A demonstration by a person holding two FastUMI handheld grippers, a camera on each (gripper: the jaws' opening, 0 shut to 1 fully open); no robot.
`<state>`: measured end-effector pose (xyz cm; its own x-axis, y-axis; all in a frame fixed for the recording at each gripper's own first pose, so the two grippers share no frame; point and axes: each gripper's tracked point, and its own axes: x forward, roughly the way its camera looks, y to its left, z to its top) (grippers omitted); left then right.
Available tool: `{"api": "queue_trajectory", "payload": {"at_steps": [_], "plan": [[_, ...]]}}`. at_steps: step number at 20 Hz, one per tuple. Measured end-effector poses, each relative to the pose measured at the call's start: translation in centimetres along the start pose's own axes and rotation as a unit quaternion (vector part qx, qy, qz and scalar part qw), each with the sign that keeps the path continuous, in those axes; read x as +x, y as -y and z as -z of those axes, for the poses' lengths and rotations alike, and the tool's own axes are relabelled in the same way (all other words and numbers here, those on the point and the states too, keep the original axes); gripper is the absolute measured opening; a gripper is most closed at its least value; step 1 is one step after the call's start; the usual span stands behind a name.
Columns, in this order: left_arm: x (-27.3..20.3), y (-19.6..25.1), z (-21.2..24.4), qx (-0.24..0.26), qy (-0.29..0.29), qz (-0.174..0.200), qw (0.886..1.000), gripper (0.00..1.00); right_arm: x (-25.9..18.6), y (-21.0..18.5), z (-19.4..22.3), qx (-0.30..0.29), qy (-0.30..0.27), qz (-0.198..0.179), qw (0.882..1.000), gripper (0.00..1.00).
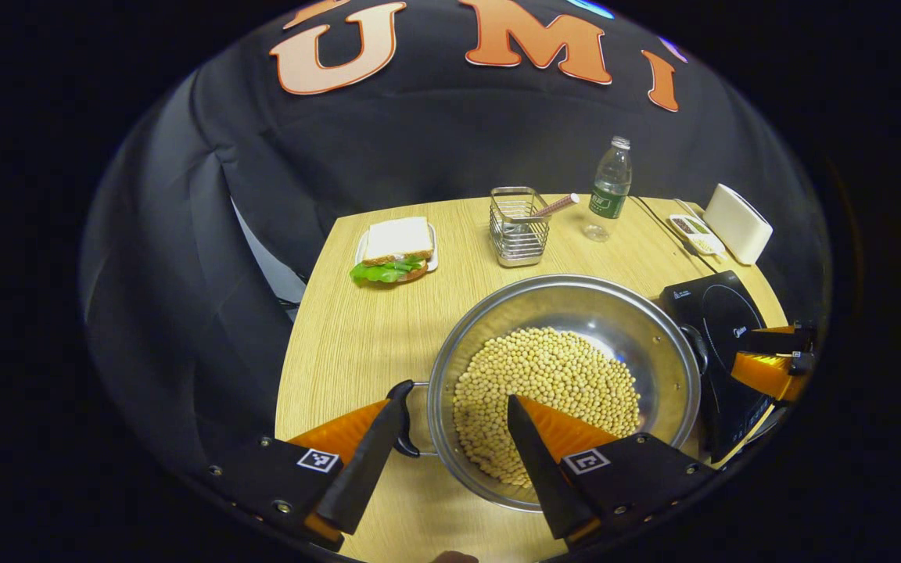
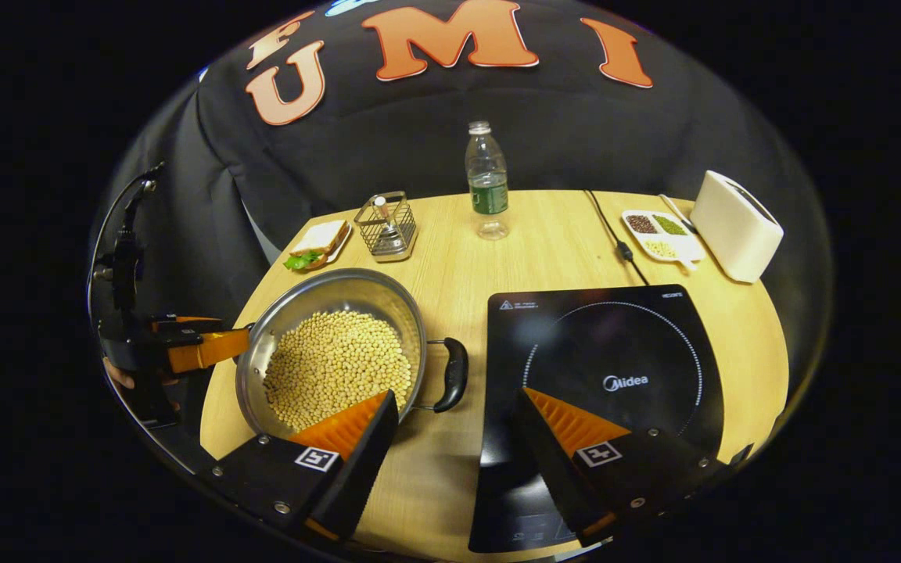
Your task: First push the handle of the pot to place it horizontally, then grasp the pot with both hands and set it on the induction cooktop.
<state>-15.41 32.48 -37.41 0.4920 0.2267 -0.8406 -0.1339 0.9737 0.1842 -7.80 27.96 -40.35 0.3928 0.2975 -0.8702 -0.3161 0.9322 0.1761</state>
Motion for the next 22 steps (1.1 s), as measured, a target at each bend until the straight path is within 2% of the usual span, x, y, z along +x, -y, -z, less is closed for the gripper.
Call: {"api": "queue_trajectory", "payload": {"at_steps": [5,10,16,22], "plan": [[1.3,-1.2,1.3,-0.025,-0.018,0.016,0.999,0.88,3.3,-1.5,-0.1,0.001,-0.031,-0.002,1.0,0.94],[3.3,-2.1,2.0,-0.035,-0.029,0.013,0.999,0.89,6.2,-1.2,0.7,0.01,-0.063,0.01,0.998,0.93],[5.3,-2.3,2.4,-0.054,-0.029,0.005,0.998,0.88,8.2,-1.0,1.2,0.009,-0.075,0.027,0.997,0.83],[6.2,-2.1,3.2,-0.072,-0.028,0.004,0.997,0.9,9.0,-0.6,1.0,-0.008,-0.061,0.052,0.997,0.67]]}}
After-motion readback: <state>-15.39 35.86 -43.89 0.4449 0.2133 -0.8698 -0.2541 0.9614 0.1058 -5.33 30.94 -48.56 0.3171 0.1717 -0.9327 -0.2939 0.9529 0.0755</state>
